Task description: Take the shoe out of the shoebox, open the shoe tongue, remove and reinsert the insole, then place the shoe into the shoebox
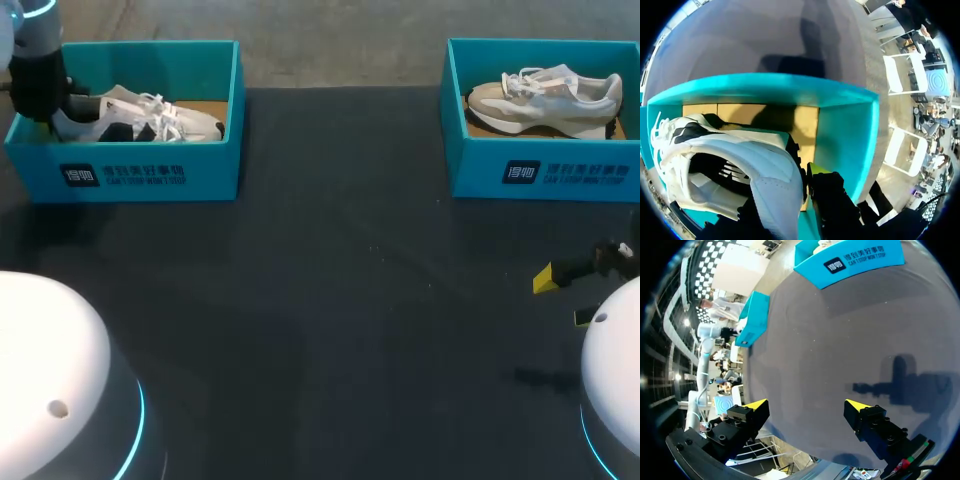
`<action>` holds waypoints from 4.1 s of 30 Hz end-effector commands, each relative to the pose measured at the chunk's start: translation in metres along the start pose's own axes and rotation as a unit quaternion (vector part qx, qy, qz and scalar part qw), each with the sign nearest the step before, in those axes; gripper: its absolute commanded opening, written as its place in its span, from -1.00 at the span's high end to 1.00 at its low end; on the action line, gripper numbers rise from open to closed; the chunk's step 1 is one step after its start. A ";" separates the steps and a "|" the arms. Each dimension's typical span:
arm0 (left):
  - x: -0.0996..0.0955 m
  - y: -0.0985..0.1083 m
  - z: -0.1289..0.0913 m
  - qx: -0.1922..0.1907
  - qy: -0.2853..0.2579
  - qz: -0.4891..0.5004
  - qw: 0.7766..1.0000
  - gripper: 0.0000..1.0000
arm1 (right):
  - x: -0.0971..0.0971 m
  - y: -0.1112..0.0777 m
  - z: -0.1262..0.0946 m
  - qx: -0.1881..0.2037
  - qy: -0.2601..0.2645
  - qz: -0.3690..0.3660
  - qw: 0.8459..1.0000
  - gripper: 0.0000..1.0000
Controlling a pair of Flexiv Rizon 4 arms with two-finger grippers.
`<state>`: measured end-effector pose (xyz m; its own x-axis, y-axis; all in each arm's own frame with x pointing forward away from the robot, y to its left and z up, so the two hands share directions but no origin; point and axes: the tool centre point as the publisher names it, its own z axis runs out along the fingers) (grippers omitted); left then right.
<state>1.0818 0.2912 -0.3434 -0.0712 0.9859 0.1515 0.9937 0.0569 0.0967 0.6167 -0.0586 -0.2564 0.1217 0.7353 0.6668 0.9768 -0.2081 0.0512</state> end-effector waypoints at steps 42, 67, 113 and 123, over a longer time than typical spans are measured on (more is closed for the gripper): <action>-0.011 -0.001 0.050 0.011 -0.028 0.029 0.999 1.00 | 0.001 -0.001 0.000 -0.001 -0.002 0.001 1.000 -1.00; -0.021 -0.001 0.045 0.007 -0.012 0.029 0.999 -1.00 | 0.001 -0.001 0.000 -0.001 -0.002 0.001 1.000 -1.00; -0.001 0.000 -0.086 -0.013 -0.101 0.021 0.995 -1.00 | 0.001 -0.001 0.000 -0.001 -0.002 0.001 1.000 -1.00; 0.010 -0.015 -0.109 -0.014 -0.123 0.022 0.992 -1.00 | 0.001 -0.001 0.000 -0.001 -0.002 0.001 1.000 -1.00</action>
<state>1.0675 0.2809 -0.2413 -0.0026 0.9959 -0.0901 0.9940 0.0124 0.1089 0.6167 -0.0586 -0.2563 0.1217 0.7353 0.6668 0.9768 -0.2081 0.0512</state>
